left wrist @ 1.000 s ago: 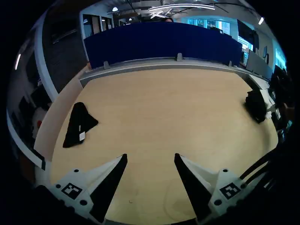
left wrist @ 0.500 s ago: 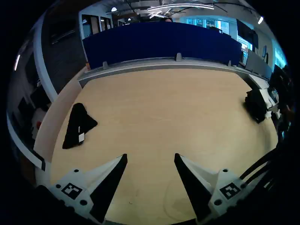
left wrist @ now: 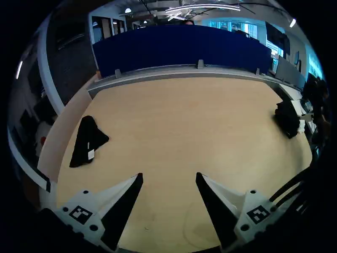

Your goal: Fold towel

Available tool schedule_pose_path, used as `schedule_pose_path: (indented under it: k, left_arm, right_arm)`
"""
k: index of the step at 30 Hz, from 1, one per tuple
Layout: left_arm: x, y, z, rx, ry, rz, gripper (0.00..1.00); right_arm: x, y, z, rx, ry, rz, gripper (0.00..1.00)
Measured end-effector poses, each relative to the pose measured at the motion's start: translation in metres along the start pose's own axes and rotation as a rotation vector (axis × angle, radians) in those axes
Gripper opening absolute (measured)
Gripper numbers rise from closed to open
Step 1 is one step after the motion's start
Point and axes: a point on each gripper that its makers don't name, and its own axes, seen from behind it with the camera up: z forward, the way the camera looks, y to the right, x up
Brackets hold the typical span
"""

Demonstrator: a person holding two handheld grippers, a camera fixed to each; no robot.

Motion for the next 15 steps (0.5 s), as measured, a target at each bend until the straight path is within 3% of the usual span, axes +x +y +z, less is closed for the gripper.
schedule_pose_path:
  k: [15]
  left_arm:
    - [-0.007,-0.015,-0.010,0.044,-0.003,-0.026,0.93]
  right_arm:
    - [0.071,-0.031,0.045,0.068,0.051,-0.049,1.00]
